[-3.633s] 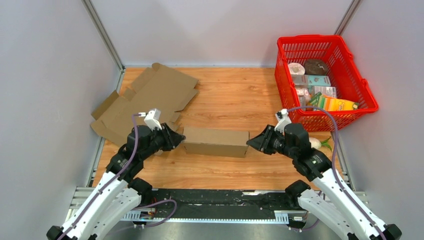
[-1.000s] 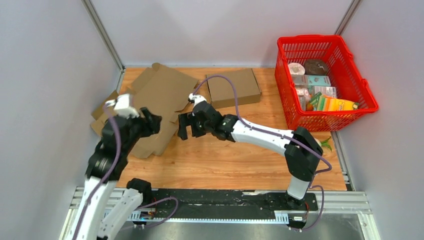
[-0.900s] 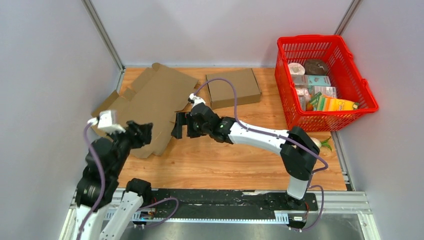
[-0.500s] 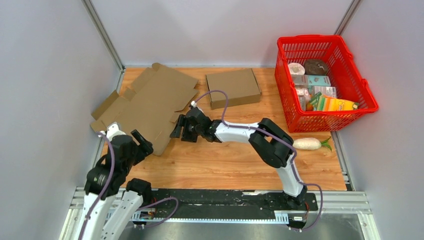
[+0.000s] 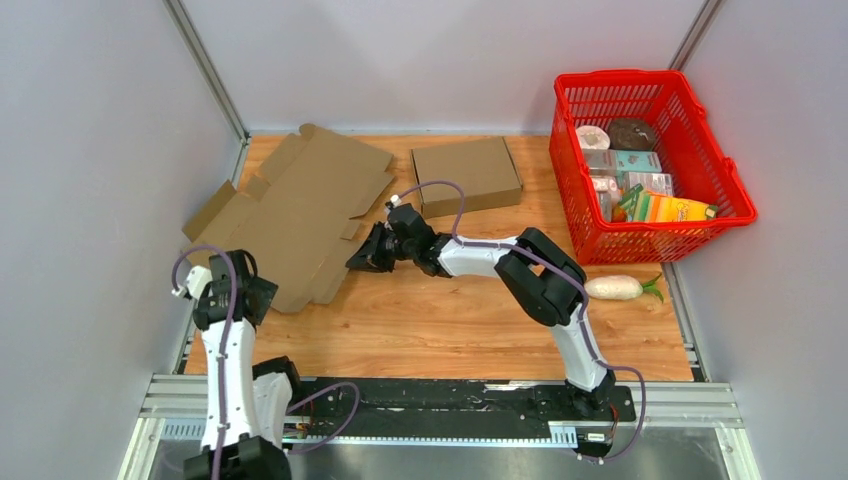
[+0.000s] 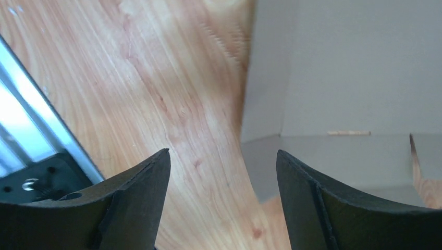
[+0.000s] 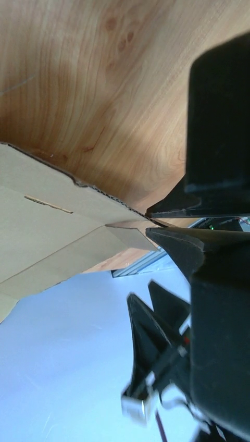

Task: Fold the paper box

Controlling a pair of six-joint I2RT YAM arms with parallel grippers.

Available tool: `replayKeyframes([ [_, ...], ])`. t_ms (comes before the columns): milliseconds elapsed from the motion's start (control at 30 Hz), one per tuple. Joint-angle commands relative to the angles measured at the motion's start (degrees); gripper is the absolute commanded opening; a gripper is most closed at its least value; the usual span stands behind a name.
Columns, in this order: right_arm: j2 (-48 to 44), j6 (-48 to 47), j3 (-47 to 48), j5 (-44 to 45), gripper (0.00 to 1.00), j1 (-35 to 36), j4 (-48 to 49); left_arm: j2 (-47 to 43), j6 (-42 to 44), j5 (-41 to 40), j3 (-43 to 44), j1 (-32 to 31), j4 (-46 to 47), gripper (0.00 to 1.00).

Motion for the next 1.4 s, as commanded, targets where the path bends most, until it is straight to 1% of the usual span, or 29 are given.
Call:
replayKeyframes([
  [0, -4.4, 3.4, -0.8, -4.4, 0.11, -0.7, 7.4, 0.1, -3.4, 9.2, -6.9, 9.9, 10.9, 0.82],
  [133, -4.5, 4.7, -1.8, -6.5, 0.09, -1.1, 9.1, 3.6, -4.3, 16.6, -9.7, 13.3, 19.4, 0.82],
  [167, -4.6, 5.2, -2.1, -6.8, 0.09, -1.1, 9.8, 4.6, -4.4, 17.0, -10.5, 13.2, 23.2, 0.82],
  [267, -4.8, 6.4, -2.6, -7.9, 0.08, -1.3, 11.7, 6.6, -4.4, 16.7, -11.5, 13.3, 28.3, 0.82],
  [333, -4.7, 7.3, -2.1, -9.3, 0.07, -1.2, 12.4, 7.2, -4.5, 15.3, -12.7, 13.4, 31.3, 0.77],
  [367, -4.8, 7.3, -1.8, -9.7, 0.07, -1.2, 12.5, 7.3, -4.5, 15.3, -12.9, 13.6, 32.7, 0.74],
  [400, -5.1, 6.9, -1.7, -10.0, 0.06, -1.2, 12.4, 7.2, -4.3, 15.5, -13.1, 13.7, 33.9, 0.66],
  [467, -5.9, 6.2, -1.5, -10.1, 0.06, -1.2, 11.4, 6.5, -3.7, 16.0, -13.1, 13.7, 35.3, 0.54],
  [500, -6.8, 5.3, -1.5, -10.5, 0.06, -1.2, 11.1, 6.1, -3.4, 16.4, -12.8, 13.8, 35.1, 0.39],
  [600, -9.9, 2.0, -1.5, -10.6, 0.06, -1.1, 8.6, 1.0, -0.4, 18.3, -9.8, 13.8, 31.2, 0.19],
  [667, -12.4, -4.1, -0.6, -9.7, 0.07, -0.9, 2.6, -5.4, 2.2, 19.1, -6.7, 13.8, 27.1, 0.14],
  [700, -14.7, -6.7, 0.0, -9.0, 0.07, -0.5, 0.4, -7.8, 3.4, 19.6, -5.6, 13.8, 26.2, 0.08],
  [733, -15.9, -11.0, 0.7, -8.6, 0.07, -0.3, -3.9, -12.6, 5.7, 20.6, -3.3, 13.8, 24.7, 0.05],
  [800, -19.9, -15.5, 2.7, -6.9, 0.08, 0.5, -8.3, -16.9, 7.1, 21.2, -1.0, 13.7, 23.4, 0.01],
  [833, -21.3, -19.4, 3.4, -6.3, 0.08, 1.0, -12.5, -17.2, 8.6, 23.3, 3.2, 13.7, 21.0, 0.0],
  [900, -26.0, -22.1, 4.3, -4.0, 0.1, 2.5, -16.8, -15.7, 9.4, 27.8, 7.1, 13.6, 20.8, 0.0],
  [933, -27.8, -23.4, 4.3, -3.2, 0.12, 3.1, -19.3, -15.1, 8.5, 33.3, 9.2, 13.7, 23.9, 0.0],
  [1000, -32.7, -26.6, 3.8, -0.2, 0.16, 5.7, -21.7, -15.1, 6.8, 38.7, 10.8, 13.6, 29.1, 0.0],
  [1033, -34.1, -27.9, 3.8, 0.8, 0.18, 6.8, -25.2, -14.6, 5.7, 43.1, 13.2, 13.7, 32.6, 0.0],
  [1067, -35.6, -30.7, 3.8, 1.5, 0.33, 8.0, -26.8, -13.9, 6.2, 44.9, 15.4, 13.7, 32.5, 0.0],
  [1100, -38.5, -32.4, 3.7, 1.6, 0.41, 10.0, -28.4, -12.9, 7.6, 46.5, 18.1, 13.7, 31.3, 0.0],
  [1133, -40.1, -34.0, 3.2, 2.9, 0.47, 11.2, -31.3, -10.4, 11.0, 50.4, 24.0, 13.7, 27.4, 0.0],
  [1167, -41.8, -35.4, 2.8, 4.7, 0.59, 12.2, -32.6, -9.2, 12.8, 52.9, 26.9, 13.6, 25.6, 0.0],
  [1200, -45.3, -37.2, 2.3, 5.2, 0.65, 13.0, -33.5, -8.0, 14.4, 55.9, 29.3, 13.7, 24.2, 0.0],
  [1233, -47.1, -37.9, 1.8, 4.2, 0.7, 13.2, -35.1, -6.4, 15.9, 61.7, 32.5, 13.7, 23.1, 0.0],
  [1267, -49.0, -38.8, 0.7, 3.8, 0.79, 13.2, -36.8, -5.9, 16.2, 63.9, 33.6, 13.7, 22.8, 0.0],
  [1300, -53.1, -42.2, 0.1, 4.4, 0.83, 13.2, -38.4, -5.5, 17.1, 65.4, 34.8, 13.1, 21.8, 0.0],
  [1333, -55.2, -44.5, -0.3, 5.1, 0.86, 13.2, -42.3, -5.0, 21.2, 64.8, 37.5, 9.1, 18.8, 0.0],
  [1367, -57.3, -46.7, 0.0, 7.1, 0.93, 13.2, -44.9, -4.8, 22.9, 65.4, 38.7, 7.4, 17.9, 0.0],
])
